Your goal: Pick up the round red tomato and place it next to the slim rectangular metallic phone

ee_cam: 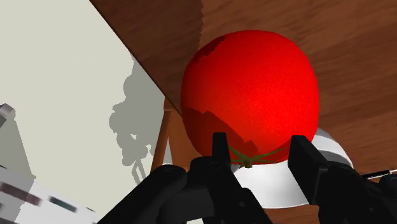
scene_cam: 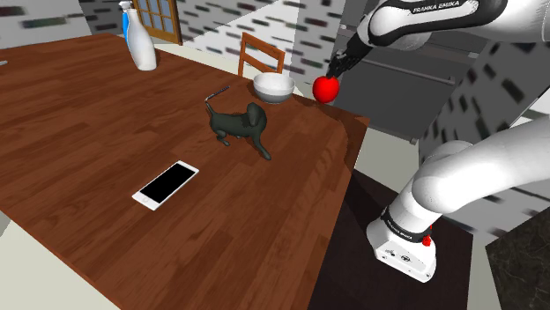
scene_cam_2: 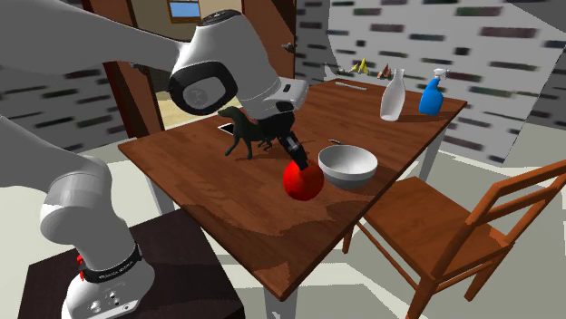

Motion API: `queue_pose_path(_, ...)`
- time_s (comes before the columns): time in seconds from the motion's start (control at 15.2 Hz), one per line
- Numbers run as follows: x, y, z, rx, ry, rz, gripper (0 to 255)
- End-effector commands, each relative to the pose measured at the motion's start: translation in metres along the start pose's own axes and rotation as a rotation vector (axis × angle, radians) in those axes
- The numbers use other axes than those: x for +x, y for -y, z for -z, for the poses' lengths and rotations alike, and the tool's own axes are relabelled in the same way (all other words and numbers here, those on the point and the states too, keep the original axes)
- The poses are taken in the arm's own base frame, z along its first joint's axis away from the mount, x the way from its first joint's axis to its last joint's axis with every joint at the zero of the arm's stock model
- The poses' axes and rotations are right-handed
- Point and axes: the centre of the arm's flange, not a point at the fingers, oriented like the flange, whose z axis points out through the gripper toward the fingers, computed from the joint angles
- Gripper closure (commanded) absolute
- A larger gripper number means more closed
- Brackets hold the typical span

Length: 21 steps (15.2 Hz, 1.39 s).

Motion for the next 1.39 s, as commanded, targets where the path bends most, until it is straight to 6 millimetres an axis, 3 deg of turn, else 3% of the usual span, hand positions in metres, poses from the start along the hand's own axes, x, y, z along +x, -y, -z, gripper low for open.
queue_pose_path(0.0,0.004,0.001,0.010,0.000,0.000,0.000,255)
queue_pose_path(1.19,0.047,0.007,0.092,0.000,0.000,0.000,255)
queue_pose_path(1.32,0.049,0.033,0.089,0.000,0.000,0.000,255)
